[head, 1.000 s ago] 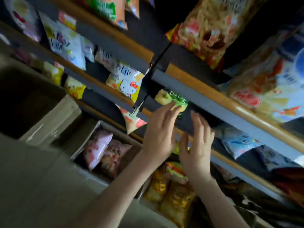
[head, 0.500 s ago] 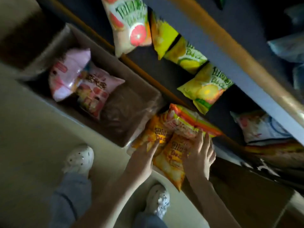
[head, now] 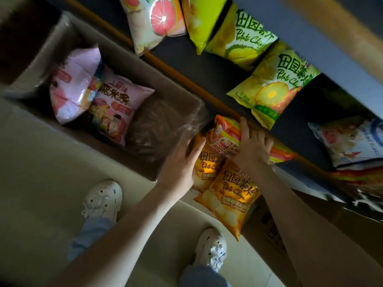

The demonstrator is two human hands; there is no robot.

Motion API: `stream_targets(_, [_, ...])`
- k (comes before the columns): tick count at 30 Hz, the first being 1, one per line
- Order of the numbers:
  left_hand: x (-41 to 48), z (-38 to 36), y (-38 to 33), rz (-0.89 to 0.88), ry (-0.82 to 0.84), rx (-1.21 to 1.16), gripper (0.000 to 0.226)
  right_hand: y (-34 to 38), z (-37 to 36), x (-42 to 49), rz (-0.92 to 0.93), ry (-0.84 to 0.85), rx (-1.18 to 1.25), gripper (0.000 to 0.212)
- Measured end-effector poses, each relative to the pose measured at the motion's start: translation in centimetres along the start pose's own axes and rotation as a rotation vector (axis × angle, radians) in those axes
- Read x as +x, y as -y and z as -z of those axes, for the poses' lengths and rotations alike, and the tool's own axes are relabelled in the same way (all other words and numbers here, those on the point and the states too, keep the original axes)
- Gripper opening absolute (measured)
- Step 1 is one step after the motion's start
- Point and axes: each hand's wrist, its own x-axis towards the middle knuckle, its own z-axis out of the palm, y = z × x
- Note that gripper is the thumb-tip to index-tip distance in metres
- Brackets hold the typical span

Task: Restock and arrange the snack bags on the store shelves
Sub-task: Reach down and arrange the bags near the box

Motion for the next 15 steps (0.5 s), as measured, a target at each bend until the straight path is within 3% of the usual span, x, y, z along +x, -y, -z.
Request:
stream_targets(3, [-0.5, 0.6, -0.6, 0.042, -0.03, -0.064, 0.078, -0.5, 0.4, -1.2, 0.065, -0.115, 0.002, 0.098])
stream_targets(7, [-1.3, 2.5, -3.0, 0.179, -0.129, -0.218, 0.073, -1.2, 2.7, -4.9, 0.087, -0.273, 0.15, 0.095])
stream_targets(10, [-1.8, 6.3, -5.4, 0.561, -0.174, -0.645, 0.065, -0.8, 7.5, -8.7, 0.043, -0.245, 0.442, 0.097])
stream_targets(12, [-2.3, 9.9, -7.1, 0.794, -0.115, -0.896, 0.058, 0.0, 12.1, -11.4, 0.012, -0.207, 0.672, 0.099])
stream_targets(15, [-3.2, 16.7, -9.9, 0.669, -0.083, -0.897, 0.052, 2.1, 19.7, -15.4, 0.02, -0.175, 0.901, 0.095])
